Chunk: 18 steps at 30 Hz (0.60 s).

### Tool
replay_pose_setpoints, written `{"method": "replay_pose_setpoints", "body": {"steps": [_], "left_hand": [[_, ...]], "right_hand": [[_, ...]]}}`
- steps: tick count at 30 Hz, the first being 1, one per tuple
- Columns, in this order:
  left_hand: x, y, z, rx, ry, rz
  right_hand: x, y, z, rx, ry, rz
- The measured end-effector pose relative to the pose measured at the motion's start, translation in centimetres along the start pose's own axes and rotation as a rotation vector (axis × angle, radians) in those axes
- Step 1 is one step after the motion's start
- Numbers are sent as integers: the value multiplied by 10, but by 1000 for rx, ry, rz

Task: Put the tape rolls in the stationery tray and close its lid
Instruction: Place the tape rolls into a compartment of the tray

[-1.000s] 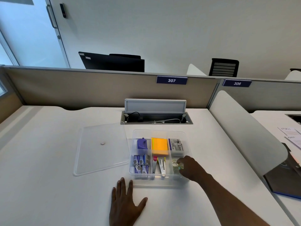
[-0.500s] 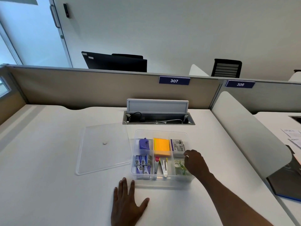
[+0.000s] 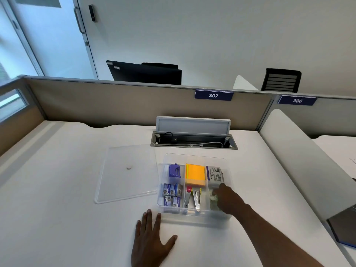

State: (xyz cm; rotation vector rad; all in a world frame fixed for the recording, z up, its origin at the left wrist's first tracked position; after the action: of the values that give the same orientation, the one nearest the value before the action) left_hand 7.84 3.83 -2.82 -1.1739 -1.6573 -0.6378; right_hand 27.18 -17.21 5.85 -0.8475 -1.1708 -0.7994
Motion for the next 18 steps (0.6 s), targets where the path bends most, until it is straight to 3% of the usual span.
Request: {"method": "replay_pose_setpoints", "body": {"steps": [8, 18], "left_hand": [[10, -4, -3, 6, 22, -36], [14, -8, -4, 2, 39, -77]], "right_hand": [[-17, 6, -8, -54, -113, 114], [-9, 17, -5, -38, -70, 29]]}}
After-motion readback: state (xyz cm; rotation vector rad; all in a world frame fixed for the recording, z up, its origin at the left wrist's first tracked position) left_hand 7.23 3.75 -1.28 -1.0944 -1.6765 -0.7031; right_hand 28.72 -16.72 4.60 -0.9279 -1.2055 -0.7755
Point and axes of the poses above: each hand's wrist, its own y-axis towards the middle knuckle, its own x-axis out of the back of the hand, z = x × y, the point moved 9 cm from there along y, towards the middle knuckle, and after that the axes turned 6 degrees about -z, right-handed, at the moved point
